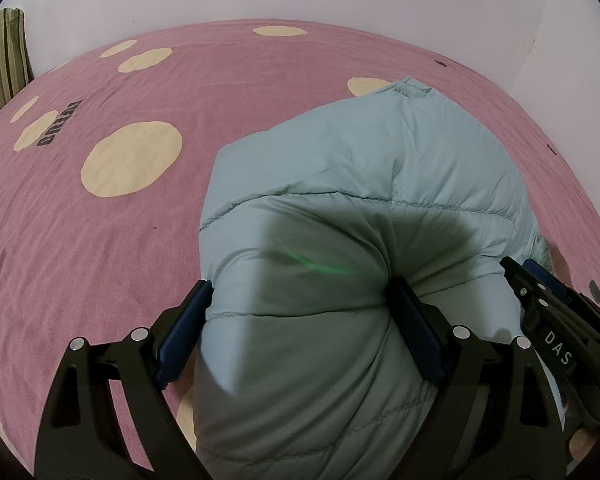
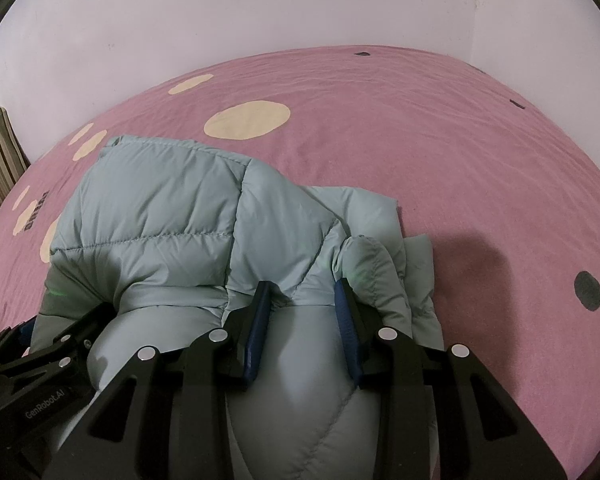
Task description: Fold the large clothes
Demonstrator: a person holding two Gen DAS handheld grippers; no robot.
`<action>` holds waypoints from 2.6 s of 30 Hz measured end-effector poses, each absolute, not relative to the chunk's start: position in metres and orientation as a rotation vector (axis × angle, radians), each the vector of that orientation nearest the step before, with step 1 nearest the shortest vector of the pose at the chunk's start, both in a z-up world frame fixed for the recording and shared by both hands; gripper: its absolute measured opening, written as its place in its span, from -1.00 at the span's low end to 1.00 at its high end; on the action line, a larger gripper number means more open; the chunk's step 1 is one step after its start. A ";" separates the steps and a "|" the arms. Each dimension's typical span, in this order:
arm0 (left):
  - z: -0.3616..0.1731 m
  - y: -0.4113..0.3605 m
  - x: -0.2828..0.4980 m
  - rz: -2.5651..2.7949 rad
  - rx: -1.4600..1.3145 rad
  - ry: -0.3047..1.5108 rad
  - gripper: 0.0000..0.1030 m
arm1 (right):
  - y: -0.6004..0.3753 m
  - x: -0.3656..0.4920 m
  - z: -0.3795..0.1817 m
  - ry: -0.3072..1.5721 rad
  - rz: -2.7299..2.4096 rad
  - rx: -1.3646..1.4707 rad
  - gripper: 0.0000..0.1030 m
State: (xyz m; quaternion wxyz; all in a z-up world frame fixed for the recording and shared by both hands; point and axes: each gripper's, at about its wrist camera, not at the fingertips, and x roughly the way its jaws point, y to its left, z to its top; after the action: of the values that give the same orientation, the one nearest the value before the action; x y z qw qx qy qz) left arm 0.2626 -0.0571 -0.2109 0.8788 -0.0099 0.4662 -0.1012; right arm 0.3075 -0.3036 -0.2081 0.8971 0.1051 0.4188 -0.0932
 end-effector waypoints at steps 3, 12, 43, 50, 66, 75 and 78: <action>-0.210 -0.056 0.264 -0.214 -0.034 0.981 0.73 | -0.305 0.307 -0.208 0.867 -0.189 0.224 -0.34; -0.197 -0.042 0.266 -0.224 -0.126 1.028 0.73 | -0.322 0.301 -0.200 0.846 -0.139 0.273 -0.26; -0.221 0.010 0.221 -0.376 -0.702 1.114 0.50 | -0.445 0.219 -0.226 0.829 0.070 0.794 0.29; -0.220 0.003 0.204 -0.363 -0.682 1.092 0.07 | -0.443 0.205 -0.234 0.826 0.126 0.884 -0.25; -0.169 0.027 0.194 -0.265 -0.580 0.938 -0.35 | -0.419 0.226 -0.210 0.756 0.230 0.818 -0.52; -0.145 0.080 0.217 -0.183 -0.587 0.875 -0.35 | -0.400 0.265 -0.203 0.745 0.328 0.790 -0.52; -0.144 0.090 0.238 -0.163 -0.587 0.874 -0.35 | -0.402 0.275 -0.209 0.752 0.337 0.787 -0.52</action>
State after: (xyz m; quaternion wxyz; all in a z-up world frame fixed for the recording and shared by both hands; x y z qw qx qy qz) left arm 0.2385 0.0899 -0.1438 0.8614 -0.2798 0.4167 -0.0779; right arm 0.2755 -0.4020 -0.2091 0.8420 0.3727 0.3559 0.1593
